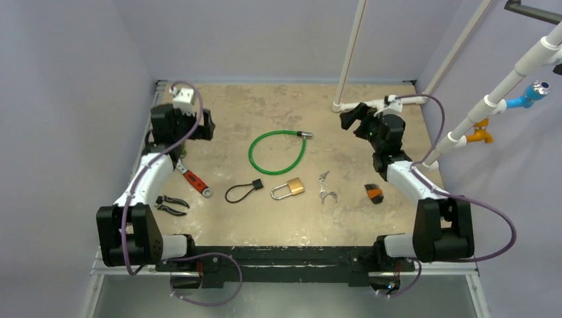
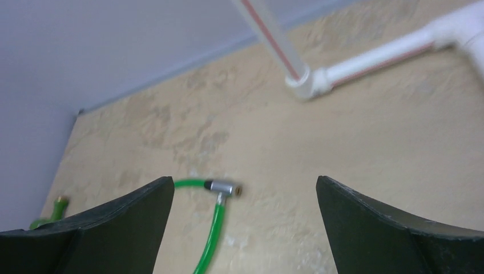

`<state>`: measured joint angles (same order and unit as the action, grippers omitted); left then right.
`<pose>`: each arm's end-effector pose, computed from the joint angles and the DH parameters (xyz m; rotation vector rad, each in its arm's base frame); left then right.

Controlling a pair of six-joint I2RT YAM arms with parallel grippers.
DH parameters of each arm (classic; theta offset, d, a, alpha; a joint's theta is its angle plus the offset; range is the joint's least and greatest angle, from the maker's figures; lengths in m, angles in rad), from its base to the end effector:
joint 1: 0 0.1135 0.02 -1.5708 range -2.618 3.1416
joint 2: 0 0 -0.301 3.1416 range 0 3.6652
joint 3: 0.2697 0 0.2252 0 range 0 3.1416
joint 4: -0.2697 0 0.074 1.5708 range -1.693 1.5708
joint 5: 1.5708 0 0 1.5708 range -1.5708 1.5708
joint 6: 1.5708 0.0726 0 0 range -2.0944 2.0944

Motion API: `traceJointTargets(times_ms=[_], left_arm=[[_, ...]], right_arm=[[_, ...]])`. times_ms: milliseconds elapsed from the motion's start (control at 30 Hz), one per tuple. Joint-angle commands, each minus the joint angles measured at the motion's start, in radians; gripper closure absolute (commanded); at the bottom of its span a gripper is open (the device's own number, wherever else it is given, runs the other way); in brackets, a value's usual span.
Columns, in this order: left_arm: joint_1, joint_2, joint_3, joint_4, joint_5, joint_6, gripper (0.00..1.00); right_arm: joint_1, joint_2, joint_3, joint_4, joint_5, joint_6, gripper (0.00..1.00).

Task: Unlock with the key
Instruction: Pick up the key from the center of the board.

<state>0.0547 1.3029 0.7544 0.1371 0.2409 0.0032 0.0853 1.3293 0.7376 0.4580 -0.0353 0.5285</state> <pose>0.2898 -0.0015 0.2840 0.1053 1.9723 -0.2009 0.3056 0.0287 0.3150 0.3538 1.6918 0.4857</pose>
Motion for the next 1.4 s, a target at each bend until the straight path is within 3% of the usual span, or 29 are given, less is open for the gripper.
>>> traceJointTargets(times_ms=[0,133,200,267,333,400,433,500,567,633,767,867,933,1000,1133,1367], left_arm=[[0.005,0.021,0.385,-0.707,0.091,0.056,0.0],[0.005,0.009,0.507,-0.887,0.085,0.068,0.0],[0.006,-0.027,0.509,-0.907,0.107,0.068,0.0],[0.006,-0.058,0.505,-0.915,0.134,0.063,0.0],[0.006,-0.072,0.515,-0.939,0.163,0.056,0.0],[0.006,-0.074,0.529,-0.966,0.177,0.051,0.0],[0.006,-0.071,0.533,-0.977,0.181,0.05,0.0],[0.005,-0.072,0.537,-0.993,0.19,0.057,0.0],[0.004,-0.074,0.535,-1.003,0.206,0.075,0.0],[-0.001,-0.072,0.532,-1.014,0.209,0.097,0.0],[-0.023,-0.064,0.529,-1.036,0.191,0.139,0.0],[-0.032,-0.067,0.524,-1.041,0.188,0.153,0.0],[-0.038,-0.069,0.52,-1.045,0.197,0.162,0.0],[-0.045,-0.065,0.508,-1.039,0.198,0.17,0.0],[-0.084,-0.033,0.476,-1.029,0.178,0.186,0.0],[-0.132,0.004,0.484,-1.028,0.154,0.197,0.0]], right_arm=[[0.067,0.067,0.044,-0.261,-0.187,0.077,0.01],[0.202,0.087,0.172,-0.522,0.008,0.003,0.01],[0.223,0.05,0.205,-0.539,0.057,0.096,0.01],[0.198,0.02,0.254,-0.617,0.04,0.217,0.01],[0.167,0.016,0.232,-0.548,-0.119,0.214,0.01],[0.141,0.067,0.275,-0.613,-0.179,0.174,0.04],[0.163,0.101,0.327,-0.687,-0.12,0.123,0.06],[0.248,0.159,0.411,-0.801,0.043,0.054,0.02],[0.327,0.175,0.437,-0.842,0.223,0.02,0.01],[0.365,0.172,0.429,-0.839,0.294,0.021,0.01],[0.357,0.241,0.462,-0.839,0.253,0.068,0.01],[0.295,0.399,0.624,-1.027,0.163,0.074,0.04],[0.26,0.377,0.548,-0.941,0.06,0.059,0.01],[0.274,0.301,0.435,-0.814,0.129,0.079,0.01],[0.392,0.397,0.524,-0.962,0.31,0.081,0.05],[0.504,0.4,0.456,-0.974,0.437,0.197,0.21]])
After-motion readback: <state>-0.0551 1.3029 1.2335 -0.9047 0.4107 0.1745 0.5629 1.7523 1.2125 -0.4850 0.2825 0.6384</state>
